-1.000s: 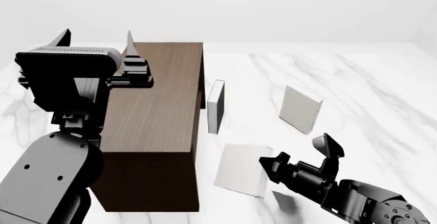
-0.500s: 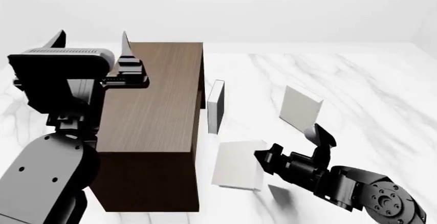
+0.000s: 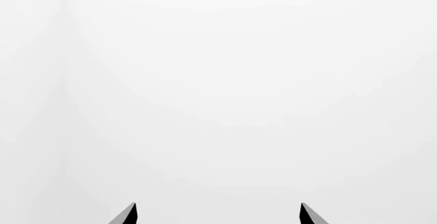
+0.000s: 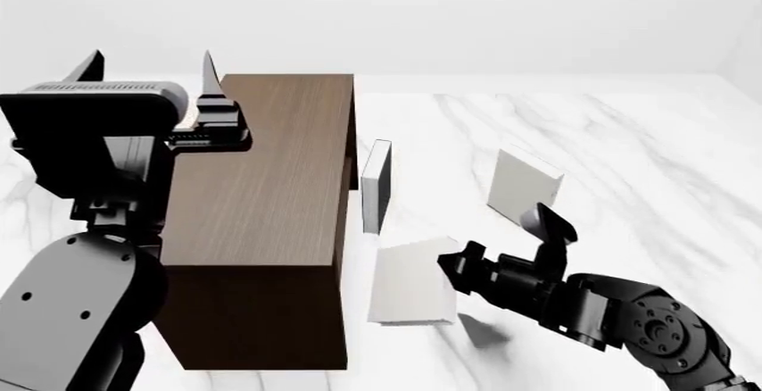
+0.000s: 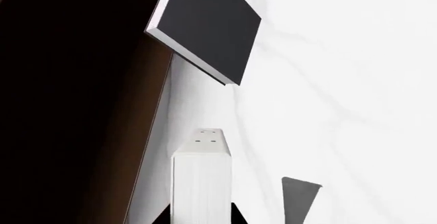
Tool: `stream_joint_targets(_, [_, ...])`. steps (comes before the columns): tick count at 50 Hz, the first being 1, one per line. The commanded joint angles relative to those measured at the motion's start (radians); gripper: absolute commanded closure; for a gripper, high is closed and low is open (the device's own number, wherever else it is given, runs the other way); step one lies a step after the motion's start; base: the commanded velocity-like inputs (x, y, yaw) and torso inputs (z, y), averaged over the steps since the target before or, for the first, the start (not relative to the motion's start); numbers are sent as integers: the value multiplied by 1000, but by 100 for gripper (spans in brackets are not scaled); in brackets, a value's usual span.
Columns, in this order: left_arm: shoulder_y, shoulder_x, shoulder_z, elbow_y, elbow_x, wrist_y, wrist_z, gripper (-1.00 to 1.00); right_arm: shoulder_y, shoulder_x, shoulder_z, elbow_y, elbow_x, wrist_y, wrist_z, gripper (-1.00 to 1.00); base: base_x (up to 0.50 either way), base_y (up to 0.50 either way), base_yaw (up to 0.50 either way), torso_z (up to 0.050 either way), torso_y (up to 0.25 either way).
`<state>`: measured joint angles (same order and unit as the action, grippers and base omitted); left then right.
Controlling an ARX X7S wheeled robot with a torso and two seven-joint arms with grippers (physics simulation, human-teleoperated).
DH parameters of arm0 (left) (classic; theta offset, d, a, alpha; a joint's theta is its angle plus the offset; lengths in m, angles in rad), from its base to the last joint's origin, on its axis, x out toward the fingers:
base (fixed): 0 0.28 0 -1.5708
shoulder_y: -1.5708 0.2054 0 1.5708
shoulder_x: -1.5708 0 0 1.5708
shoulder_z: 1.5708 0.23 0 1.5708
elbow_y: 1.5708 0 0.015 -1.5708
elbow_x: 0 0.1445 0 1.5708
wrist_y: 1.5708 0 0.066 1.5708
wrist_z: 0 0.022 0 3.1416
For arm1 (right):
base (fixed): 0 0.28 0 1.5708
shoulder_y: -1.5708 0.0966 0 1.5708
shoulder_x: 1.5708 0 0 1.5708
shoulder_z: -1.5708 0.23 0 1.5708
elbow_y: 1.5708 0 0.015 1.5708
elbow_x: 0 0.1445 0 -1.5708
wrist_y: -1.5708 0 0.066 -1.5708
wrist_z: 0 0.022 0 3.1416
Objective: Pick up the book on the right and place it under the cabinet shelf.
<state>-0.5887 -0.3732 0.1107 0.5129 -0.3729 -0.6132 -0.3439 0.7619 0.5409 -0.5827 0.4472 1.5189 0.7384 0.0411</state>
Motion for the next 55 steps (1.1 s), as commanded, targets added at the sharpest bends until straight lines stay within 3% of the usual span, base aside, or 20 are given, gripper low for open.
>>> stream_joint_targets(1, [0, -3, -3, 10, -8, -4, -4, -100, 11, -11, -27, 13, -32, 5, -2, 100, 0, 0, 3, 0, 0])
stream_joint_targets(2, [0, -3, -3, 11, -9, -4, -4, -100, 15, -10, -30, 13, -37, 5, -2, 100, 0, 0, 0, 0, 0])
stream_joint_targets(3, [0, -3, -3, 12, -10, -5, -4, -100, 18, -8, -33, 11, -43, 5, 3, -100, 0, 0, 0, 0, 0])
stream_joint_targets(42, [-5, -16, -11, 41, -37, -19, -13, -100, 170, 28, -192, 3, -299, 25, 69, -100, 0, 0, 0, 0, 0])
stream_joint_targets(48, [1, -18, -7, 36, -34, -10, -11, -100, 160, 86, -184, -158, -310, 3, 94, -100, 0, 0, 0, 0, 0])
stream_joint_targets(55, [5, -12, 11, 4, -19, 16, -4, -100, 122, 185, -186, -420, -447, -127, 162, -100, 0, 0, 0, 0, 0])
